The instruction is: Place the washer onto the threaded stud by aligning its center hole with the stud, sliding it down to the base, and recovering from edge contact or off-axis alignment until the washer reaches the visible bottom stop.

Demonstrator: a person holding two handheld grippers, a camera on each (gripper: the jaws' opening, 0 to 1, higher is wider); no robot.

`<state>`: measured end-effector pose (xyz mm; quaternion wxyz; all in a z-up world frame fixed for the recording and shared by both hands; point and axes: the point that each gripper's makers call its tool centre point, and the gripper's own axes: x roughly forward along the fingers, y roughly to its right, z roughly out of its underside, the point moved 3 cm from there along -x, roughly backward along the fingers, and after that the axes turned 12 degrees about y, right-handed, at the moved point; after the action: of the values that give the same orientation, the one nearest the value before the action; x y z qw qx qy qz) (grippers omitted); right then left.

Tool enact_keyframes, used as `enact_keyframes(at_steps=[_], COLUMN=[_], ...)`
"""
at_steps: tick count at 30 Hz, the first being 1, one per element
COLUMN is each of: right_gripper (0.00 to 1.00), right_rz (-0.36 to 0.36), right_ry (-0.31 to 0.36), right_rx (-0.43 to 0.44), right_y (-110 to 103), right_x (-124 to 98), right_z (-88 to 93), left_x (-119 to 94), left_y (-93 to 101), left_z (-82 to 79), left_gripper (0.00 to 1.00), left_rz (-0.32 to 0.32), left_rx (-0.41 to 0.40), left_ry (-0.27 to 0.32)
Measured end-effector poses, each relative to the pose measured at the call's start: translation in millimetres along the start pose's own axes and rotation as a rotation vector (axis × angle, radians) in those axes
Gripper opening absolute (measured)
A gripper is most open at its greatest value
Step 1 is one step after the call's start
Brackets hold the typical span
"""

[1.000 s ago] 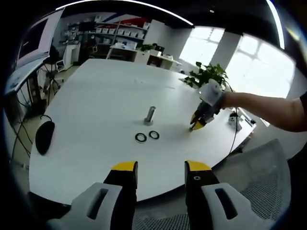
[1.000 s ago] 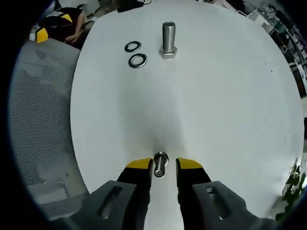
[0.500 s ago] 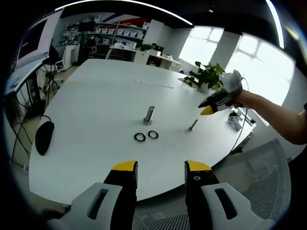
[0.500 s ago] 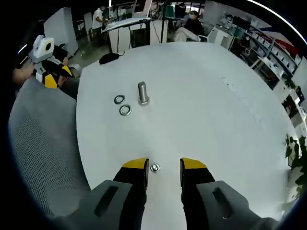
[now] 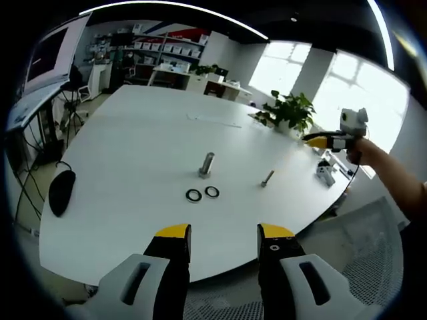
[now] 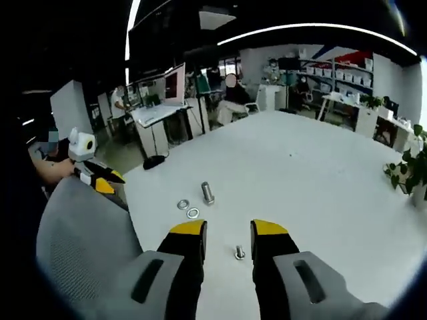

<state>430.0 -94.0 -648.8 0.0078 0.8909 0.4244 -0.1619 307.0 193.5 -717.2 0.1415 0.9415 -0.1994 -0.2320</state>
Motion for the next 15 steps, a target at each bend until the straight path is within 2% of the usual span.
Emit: enact_keyframes(at_steps=[2, 4, 10, 15], right_gripper=[0.29, 0.29, 0.29, 0.29], right_rz=[0.023, 0.03, 0.03, 0.055], right_ry=[0.065, 0.101, 0.106, 0.14], right_rx=[0.057, 0.094, 0.126, 0.158], right_y=[-5, -8, -12, -13], right_x=[-7, -9, -19, -24], right_z=[-4.4, -5.2, 4.8, 11.9], left_x=[0, -1, -1, -1], left_y=[-0.2, -0.4, 0.2, 0.7], left_z=[-0.6, -2.2, -1.4, -0.3], left_gripper=[0.38, 0.38, 0.38, 0.38], left_rz=[-0.001, -0.004, -0.003, -0.001], left_rx=[0.001, -0.004, -0.007, -0.01], left_ry=[0.004, 0.015, 0.01, 0.004])
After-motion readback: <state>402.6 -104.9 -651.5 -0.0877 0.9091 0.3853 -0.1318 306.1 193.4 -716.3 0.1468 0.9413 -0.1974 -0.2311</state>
